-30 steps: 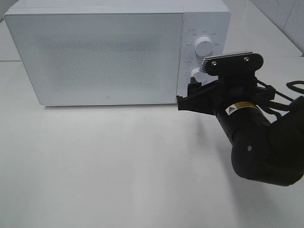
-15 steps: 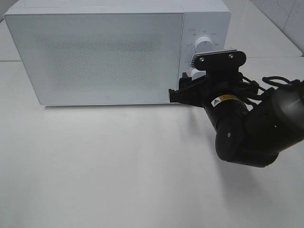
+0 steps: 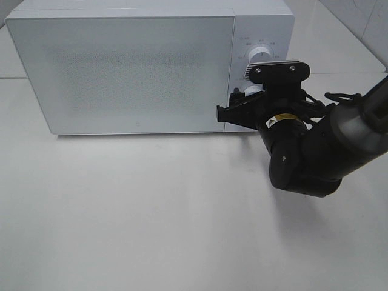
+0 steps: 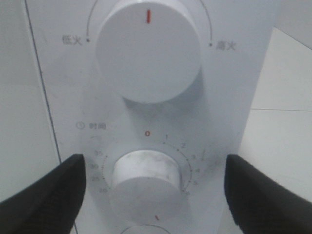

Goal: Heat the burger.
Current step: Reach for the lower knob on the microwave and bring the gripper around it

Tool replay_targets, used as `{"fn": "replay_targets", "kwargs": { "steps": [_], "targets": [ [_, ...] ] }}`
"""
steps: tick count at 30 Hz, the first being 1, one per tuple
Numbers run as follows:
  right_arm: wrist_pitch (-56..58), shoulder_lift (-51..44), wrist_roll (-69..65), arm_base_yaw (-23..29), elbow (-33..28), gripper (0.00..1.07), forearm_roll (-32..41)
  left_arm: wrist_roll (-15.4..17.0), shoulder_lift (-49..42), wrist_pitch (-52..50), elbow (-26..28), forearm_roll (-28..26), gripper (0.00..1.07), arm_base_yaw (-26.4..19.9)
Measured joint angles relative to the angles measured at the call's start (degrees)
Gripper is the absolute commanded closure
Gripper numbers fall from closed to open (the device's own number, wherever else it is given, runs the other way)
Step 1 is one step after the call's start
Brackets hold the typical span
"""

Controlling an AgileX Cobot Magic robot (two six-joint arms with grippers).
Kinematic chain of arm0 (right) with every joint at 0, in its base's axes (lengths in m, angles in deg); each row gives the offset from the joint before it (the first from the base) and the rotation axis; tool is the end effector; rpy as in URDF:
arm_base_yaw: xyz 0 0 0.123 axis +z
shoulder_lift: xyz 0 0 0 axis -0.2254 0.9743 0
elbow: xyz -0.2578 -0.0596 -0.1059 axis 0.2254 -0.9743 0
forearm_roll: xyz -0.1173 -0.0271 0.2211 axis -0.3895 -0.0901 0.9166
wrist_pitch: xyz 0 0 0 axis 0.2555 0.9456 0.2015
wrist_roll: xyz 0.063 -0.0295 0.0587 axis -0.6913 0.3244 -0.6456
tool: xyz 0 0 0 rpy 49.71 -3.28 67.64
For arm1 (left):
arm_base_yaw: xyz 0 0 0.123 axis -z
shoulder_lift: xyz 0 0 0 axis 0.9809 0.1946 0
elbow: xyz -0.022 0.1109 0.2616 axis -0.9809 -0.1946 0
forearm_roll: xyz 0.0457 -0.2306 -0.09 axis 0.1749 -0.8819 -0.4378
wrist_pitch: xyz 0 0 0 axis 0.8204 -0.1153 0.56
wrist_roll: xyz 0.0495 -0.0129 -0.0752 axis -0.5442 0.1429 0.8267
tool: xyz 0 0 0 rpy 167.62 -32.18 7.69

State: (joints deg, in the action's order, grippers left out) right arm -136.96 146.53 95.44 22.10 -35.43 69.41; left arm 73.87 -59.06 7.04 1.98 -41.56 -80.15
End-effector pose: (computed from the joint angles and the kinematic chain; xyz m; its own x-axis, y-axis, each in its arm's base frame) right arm 0.3156 0.1572 0.1238 -0.0916 -0.0502 -0.9945 0.0082 0.9987 -0.0512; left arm -0.0084 -0.0045 0.2824 -0.4417 0.0142 -0.8970 0.0287 0.9996 0.0016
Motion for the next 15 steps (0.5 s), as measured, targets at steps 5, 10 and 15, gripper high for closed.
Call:
{"fn": "replay_targets", "kwargs": {
  "steps": [5,10,15],
  "targets": [
    [0.2,1.9,-1.4,-0.5,1.4,0.31,0.1,0.0,0.0,0.0,0.0,0.0,0.07,0.0],
    [-0.1,2.4,-2.1,-0.6,1.5,0.31,0.3,0.0,0.0,0.0,0.0,0.0,0.07,0.0],
    [-0.1,2.4,-2.6,-0.6,1.5,0.32,0.3,0.0,0.0,0.0,0.0,0.0,0.07,0.0]
  ]
}}
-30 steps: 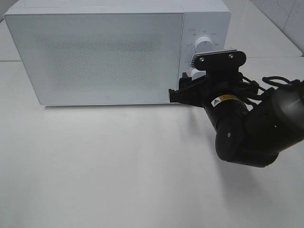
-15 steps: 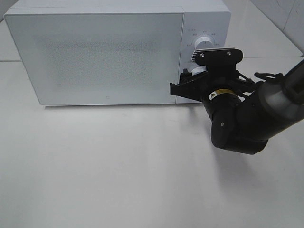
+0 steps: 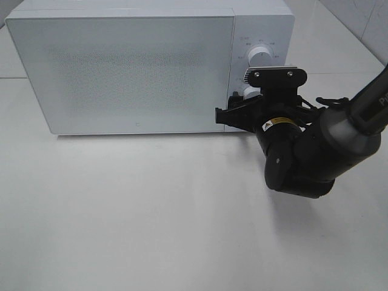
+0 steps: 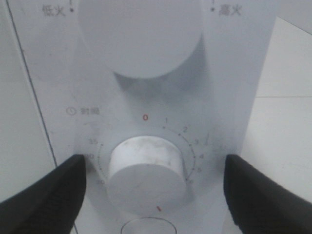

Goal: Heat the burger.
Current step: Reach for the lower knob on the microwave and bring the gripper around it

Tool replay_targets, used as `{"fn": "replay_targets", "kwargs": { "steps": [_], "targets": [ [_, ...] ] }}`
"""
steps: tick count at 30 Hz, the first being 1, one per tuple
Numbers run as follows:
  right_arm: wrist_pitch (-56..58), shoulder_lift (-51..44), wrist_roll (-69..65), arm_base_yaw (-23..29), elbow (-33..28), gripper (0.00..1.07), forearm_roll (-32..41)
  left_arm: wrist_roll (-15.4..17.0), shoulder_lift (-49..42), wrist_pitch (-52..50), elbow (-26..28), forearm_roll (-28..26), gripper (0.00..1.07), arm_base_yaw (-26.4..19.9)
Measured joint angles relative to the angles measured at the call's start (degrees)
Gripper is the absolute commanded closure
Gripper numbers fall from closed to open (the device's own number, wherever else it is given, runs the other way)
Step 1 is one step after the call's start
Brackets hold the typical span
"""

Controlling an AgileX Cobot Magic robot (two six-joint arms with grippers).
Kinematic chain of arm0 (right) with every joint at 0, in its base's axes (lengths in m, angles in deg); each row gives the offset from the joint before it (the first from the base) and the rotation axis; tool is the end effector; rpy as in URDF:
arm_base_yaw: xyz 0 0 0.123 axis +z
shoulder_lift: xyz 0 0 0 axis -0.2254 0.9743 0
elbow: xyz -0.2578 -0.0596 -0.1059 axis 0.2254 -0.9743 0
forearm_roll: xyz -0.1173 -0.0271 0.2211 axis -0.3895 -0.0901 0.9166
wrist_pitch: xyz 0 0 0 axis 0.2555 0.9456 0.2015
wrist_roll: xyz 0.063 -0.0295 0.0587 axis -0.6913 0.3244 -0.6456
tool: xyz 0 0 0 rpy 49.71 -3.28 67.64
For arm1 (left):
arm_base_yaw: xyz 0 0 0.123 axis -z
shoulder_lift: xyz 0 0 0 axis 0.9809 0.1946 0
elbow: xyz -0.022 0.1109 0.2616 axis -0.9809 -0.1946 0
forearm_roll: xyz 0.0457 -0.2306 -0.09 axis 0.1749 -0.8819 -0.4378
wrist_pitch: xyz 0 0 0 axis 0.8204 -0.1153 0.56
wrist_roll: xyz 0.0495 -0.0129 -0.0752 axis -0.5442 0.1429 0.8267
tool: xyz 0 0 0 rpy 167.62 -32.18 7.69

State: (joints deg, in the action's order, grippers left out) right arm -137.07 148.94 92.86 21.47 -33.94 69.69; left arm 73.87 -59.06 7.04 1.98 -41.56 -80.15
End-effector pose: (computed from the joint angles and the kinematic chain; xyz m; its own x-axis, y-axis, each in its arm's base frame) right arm 0.3222 0.1567 0.1139 -0.1036 -0.0114 -0.9946 0.0282 0.9995 -0.0144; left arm -0.0084 -0.0045 0.2824 -0.4417 0.0142 -0.8970 0.0287 0.9996 0.0016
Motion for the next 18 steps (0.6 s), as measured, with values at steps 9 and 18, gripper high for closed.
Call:
{"fn": "replay_targets", "kwargs": {
  "steps": [9,18],
  "targets": [
    [-0.5,0.0,-0.2,1.0,0.5,0.36,0.9,0.0,0.0,0.0,0.0,0.0,0.07,0.0],
    [-0.3,0.0,-0.2,1.1,0.7,0.54,1.1,-0.1,0.0,0.0,0.0,0.0,0.07,0.0]
  ]
}}
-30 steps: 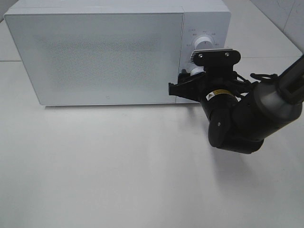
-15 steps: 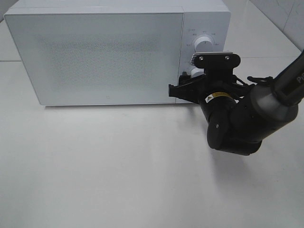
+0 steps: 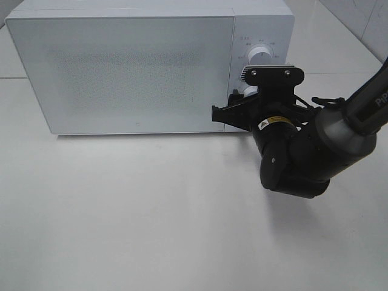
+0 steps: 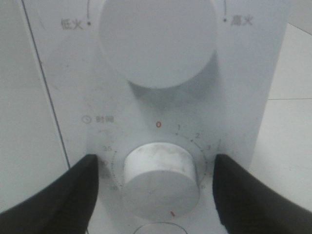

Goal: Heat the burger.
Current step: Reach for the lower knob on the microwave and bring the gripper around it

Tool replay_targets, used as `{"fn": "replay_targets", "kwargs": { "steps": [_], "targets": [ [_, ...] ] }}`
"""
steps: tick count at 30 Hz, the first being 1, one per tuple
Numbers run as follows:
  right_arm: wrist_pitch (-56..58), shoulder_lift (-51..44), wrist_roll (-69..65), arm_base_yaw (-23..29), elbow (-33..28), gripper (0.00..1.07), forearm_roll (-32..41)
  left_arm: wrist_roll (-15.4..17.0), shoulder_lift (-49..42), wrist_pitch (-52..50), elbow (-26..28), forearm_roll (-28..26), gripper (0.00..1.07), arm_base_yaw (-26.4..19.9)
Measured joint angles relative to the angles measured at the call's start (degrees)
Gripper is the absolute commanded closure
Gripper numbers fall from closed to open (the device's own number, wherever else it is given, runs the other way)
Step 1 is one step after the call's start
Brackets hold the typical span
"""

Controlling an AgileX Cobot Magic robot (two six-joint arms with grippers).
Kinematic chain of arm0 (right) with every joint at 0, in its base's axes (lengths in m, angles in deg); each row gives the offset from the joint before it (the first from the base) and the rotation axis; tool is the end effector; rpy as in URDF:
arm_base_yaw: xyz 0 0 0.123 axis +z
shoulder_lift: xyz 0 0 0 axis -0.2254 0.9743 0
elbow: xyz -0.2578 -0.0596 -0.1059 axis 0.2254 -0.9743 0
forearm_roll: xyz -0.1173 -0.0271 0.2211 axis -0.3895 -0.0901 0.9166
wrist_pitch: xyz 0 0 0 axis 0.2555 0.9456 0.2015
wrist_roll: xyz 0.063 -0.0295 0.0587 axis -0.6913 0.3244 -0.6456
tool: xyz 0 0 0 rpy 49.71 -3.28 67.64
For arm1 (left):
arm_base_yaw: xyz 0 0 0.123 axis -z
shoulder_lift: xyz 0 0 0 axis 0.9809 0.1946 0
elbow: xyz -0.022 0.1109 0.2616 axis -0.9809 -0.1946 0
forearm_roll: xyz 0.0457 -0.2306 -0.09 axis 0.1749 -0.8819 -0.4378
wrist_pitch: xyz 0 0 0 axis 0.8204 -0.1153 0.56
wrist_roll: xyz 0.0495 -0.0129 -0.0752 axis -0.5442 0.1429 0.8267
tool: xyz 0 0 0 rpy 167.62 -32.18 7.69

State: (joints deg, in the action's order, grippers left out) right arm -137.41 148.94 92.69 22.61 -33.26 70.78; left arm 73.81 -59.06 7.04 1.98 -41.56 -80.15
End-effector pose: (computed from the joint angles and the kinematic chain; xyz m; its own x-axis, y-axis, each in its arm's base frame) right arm 0.3212 0.1630 0.1162 -0.0920 0.0035 -0.9958 0.0278 0.9996 0.0010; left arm -0.0084 -0.0045 0.2824 -0.4417 0.0152 -0.8970 0.0292 0.9996 0.0026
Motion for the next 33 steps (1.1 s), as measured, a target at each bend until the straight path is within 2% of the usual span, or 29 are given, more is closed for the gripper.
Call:
{"fn": "replay_targets", "kwargs": {
  "steps": [1,2,3,4,5,6,8,20,25,26,33],
  "targets": [
    [0.0,0.0,0.0,0.0,0.1,0.59,0.1,0.0,0.0,0.0,0.0,0.0,0.07,0.0],
    [0.0,0.0,0.0,0.1,0.1,0.74,0.1,0.0,0.0,0.0,0.0,0.0,0.07,0.0],
    [0.0,0.0,0.0,0.1,0.1,0.74,0.1,0.0,0.0,0.0,0.0,0.0,0.07,0.0],
    [-0.1,0.0,0.0,0.1,0.1,0.82,0.5,0.0,0.0,0.0,0.0,0.0,0.07,0.0],
    [-0.1,0.0,0.0,0.2,0.1,0.96,0.5,0.0,0.0,0.0,0.0,0.0,0.07,0.0],
    [-0.1,0.0,0.0,0.2,0.1,0.96,0.5,0.0,0.0,0.0,0.0,0.0,0.07,0.0],
    [-0.1,0.0,-0.1,0.2,0.1,1.07,0.6,0.0,0.0,0.0,0.0,-0.1,0.07,0.0],
    [-0.1,0.0,-1.6,0.2,0.1,1.07,0.2,0.0,0.0,0.0,0.0,-0.1,0.07,0.0],
    [-0.1,0.1,-11.1,0.2,-0.1,1.07,-1.0,0.0,0.0,0.0,0.0,-0.1,0.07,0.0],
    [-0.2,0.1,-16.9,0.0,-0.3,1.07,-1.8,0.0,0.0,0.0,0.0,-0.1,0.07,0.0],
    [-0.7,0.2,-34.1,-0.4,-0.7,1.07,-4.0,0.0,0.0,0.0,0.0,-0.1,0.07,0.0]
  ]
}}
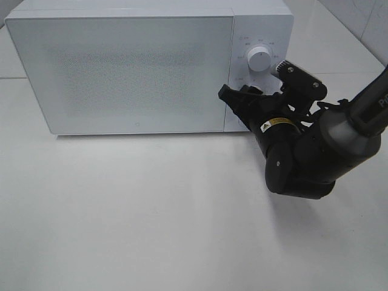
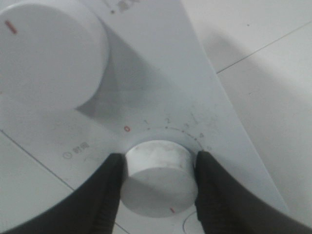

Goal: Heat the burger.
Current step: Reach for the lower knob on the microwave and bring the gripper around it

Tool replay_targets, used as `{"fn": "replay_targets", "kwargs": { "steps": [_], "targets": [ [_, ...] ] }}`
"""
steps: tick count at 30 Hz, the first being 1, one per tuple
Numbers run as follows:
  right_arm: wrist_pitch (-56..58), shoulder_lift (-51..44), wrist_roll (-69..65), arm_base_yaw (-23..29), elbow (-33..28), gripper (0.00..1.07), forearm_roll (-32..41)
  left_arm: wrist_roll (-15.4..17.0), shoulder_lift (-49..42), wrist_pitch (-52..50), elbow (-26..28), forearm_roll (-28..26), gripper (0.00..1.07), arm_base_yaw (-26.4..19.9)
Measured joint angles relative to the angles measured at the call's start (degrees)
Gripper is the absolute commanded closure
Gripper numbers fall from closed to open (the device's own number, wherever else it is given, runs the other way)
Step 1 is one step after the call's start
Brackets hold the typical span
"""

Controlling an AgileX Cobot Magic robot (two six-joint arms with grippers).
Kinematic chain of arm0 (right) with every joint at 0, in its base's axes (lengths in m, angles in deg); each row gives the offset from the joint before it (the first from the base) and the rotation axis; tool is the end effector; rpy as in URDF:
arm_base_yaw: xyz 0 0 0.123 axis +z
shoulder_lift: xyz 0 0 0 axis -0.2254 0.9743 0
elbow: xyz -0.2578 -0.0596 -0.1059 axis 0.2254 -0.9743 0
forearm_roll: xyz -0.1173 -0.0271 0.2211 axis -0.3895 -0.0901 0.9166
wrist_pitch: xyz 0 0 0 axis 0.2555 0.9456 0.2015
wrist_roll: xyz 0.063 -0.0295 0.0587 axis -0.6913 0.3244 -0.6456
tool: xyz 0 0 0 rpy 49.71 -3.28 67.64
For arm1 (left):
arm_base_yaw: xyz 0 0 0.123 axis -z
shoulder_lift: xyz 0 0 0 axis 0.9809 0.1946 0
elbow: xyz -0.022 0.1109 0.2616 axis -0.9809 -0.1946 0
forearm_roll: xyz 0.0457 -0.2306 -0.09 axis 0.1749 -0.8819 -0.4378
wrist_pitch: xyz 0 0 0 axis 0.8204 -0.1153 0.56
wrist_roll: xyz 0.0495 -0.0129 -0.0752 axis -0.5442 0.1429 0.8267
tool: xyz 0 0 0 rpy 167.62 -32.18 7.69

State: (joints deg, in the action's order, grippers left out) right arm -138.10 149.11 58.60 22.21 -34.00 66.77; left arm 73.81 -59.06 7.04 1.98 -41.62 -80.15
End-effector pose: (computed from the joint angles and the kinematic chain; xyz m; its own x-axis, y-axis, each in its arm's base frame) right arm 0.3201 0.1645 0.1152 -0.0801 0.5345 -0.8414 0.0207 0.8448 0.5347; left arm -0.0084 -0.0046 0.2824 -0.4417 0.0147 -0.8971 0.0298 0.9996 0.0017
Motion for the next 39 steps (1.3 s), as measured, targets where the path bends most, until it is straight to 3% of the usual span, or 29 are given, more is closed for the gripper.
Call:
{"fn": "replay_targets", "kwargs": {
  "steps": [2,5,7,22,30,39],
  "targets": [
    [-0.5,0.2,-9.7,-0.2,-0.3,1.07,-1.3,0.0,0.0,0.0,0.0,0.0,0.07,0.0],
    [-0.5,0.2,-11.7,-0.3,-0.4,1.07,-1.4,0.0,0.0,0.0,0.0,0.0,0.07,0.0],
    [-0.5,0.2,-22.4,-0.3,-0.5,1.07,-1.8,0.0,0.0,0.0,0.0,0.0,0.07,0.0],
    [-0.5,0.2,-53.1,-0.3,-0.6,1.07,-2.3,0.0,0.0,0.0,0.0,0.0,0.07,0.0],
    [-0.7,0.2,-65.9,-0.3,-0.6,1.07,-2.3,0.0,0.0,0.0,0.0,0.0,0.07,0.0],
    [-0.8,0.2,-70.8,-0.3,-0.6,1.07,-2.3,0.0,0.0,0.0,0.0,0.0,0.07,0.0]
  ]
}}
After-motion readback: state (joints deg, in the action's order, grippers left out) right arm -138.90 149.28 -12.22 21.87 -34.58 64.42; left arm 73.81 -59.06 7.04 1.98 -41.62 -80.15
